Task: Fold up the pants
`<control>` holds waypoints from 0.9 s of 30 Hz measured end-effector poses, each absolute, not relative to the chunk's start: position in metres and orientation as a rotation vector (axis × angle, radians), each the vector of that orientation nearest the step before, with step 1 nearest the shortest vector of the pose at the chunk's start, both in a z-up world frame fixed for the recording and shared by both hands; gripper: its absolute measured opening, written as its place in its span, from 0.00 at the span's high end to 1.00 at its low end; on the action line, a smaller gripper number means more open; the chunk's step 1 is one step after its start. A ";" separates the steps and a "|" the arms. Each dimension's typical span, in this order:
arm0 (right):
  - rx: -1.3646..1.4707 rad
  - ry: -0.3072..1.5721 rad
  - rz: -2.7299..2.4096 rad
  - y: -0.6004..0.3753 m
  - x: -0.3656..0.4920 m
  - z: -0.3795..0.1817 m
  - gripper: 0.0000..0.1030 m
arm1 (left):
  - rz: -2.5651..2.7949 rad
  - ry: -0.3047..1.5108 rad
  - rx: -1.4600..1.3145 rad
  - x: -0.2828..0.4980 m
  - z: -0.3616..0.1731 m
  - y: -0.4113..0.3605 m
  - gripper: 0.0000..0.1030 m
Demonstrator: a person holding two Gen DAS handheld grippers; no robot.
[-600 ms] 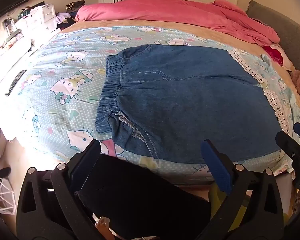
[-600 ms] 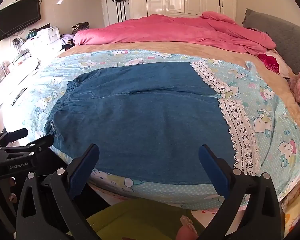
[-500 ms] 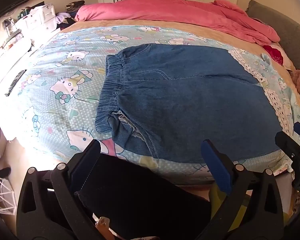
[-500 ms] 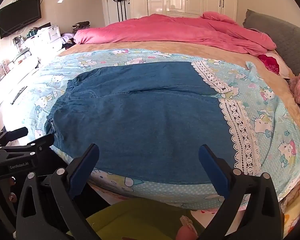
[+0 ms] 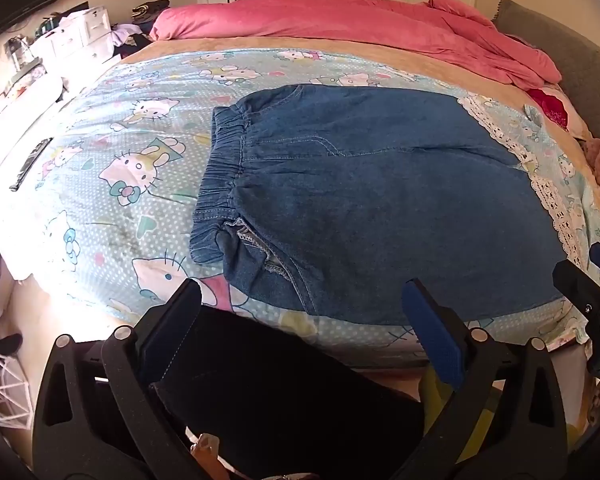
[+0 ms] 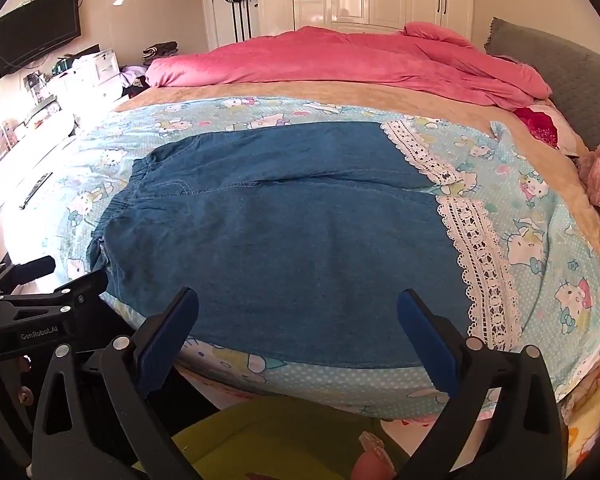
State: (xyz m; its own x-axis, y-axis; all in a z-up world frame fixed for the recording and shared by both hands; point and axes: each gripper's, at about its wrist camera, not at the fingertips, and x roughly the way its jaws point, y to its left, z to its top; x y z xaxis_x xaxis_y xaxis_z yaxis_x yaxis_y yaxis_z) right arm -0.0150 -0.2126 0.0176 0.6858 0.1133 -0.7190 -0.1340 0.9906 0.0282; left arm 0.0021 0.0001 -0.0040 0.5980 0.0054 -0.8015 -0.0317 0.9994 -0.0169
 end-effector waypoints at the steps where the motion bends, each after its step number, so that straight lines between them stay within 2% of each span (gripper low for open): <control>1: -0.028 0.805 0.139 -0.213 -0.015 0.017 0.04 | 0.021 0.929 -0.029 0.002 -0.005 0.000 0.08; 27: -0.033 0.822 0.133 -0.212 -0.010 0.013 0.04 | 0.027 0.914 -0.036 0.001 -0.006 0.002 0.08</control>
